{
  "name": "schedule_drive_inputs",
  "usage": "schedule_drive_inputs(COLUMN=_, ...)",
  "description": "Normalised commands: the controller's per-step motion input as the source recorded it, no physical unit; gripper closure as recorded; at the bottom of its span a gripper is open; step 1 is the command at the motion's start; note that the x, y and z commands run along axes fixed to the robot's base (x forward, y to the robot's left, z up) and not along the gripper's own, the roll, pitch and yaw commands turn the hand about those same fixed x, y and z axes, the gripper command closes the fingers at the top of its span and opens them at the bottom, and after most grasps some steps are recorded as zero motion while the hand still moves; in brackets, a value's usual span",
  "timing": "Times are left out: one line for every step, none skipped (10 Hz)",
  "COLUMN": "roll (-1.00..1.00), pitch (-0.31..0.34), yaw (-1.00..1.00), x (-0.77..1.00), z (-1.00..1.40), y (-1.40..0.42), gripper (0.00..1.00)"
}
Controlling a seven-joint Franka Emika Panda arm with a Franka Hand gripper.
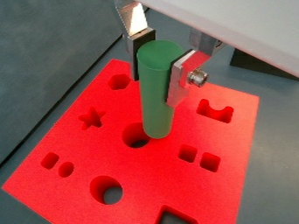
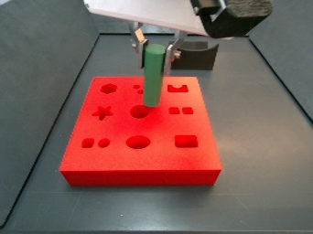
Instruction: Insert the round object.
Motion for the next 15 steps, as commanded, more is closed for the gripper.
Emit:
schedule_drive_inputs(roll=0.02, pitch=-0.117, yaw=0.0, x=-0.35, z=0.0, y=-0.05, gripper=1.0)
schedule_drive_inputs(roll=0.0, pitch=-0.154, yaw=0.0, x=-0.38, z=0.0, y=-0.12, gripper=1.0)
schedule_drive_inputs(roll=-0.02, pitch=-0.184, yaw=0.0, x=-0.21, z=0.0, y=-0.17, gripper=1.0)
schedule_drive_inputs(roll=-0.03, pitch=-0.211, yaw=0.0, x=-0.01, z=-0.21, y=-0.06, gripper=1.0)
schedule_drive_inputs(roll=-0.02, pitch=-0.18, yaw=0.0, x=0.0, z=-0.22, y=0.0, gripper=1.0)
schedule_drive_inputs(roll=0.0, pitch=-0.14, yaw=0.0, x=0.0, z=-0.22, y=0.0, gripper=1.0)
schedule_drive_inputs(roll=0.03, pitch=-0.124, yaw=0.04, x=-0.13, z=-0.18, y=-0.03, gripper=1.0)
schedule_drive_inputs(roll=0.05, pitch=-0.13, yaw=0.04, x=-0.18, z=-0.08, y=-0.15, gripper=1.0)
schedule_drive_inputs(roll=0.01, pitch=-0.116, yaw=0.0, x=-0.11, z=-0.09, y=-0.11, gripper=1.0)
schedule_drive_inputs(roll=0.02, pitch=-0.097, yaw=0.01, x=-0.01, z=-0.18, y=-0.03, gripper=1.0)
schedule_drive_inputs(roll=0.06, pitch=-0.053, yaw=0.1, x=0.16, z=-0.42, y=0.0, gripper=1.0)
schedule_drive_inputs(roll=0.07, pitch=-0.039, yaw=0.12, x=0.24, z=-0.46, y=0.09, gripper=1.0)
schedule_drive_inputs(roll=0.08, pitch=-0.017, yaw=0.13, x=0.21, z=-0.4, y=0.07, gripper=1.0)
schedule_drive_inputs(roll=0.1, pitch=-0.01, yaw=0.13, x=0.14, z=-0.36, y=0.04, gripper=1.0)
schedule_drive_inputs(roll=0.09, pitch=-0.059, yaw=0.07, x=0.0, z=-0.28, y=0.0, gripper=1.0)
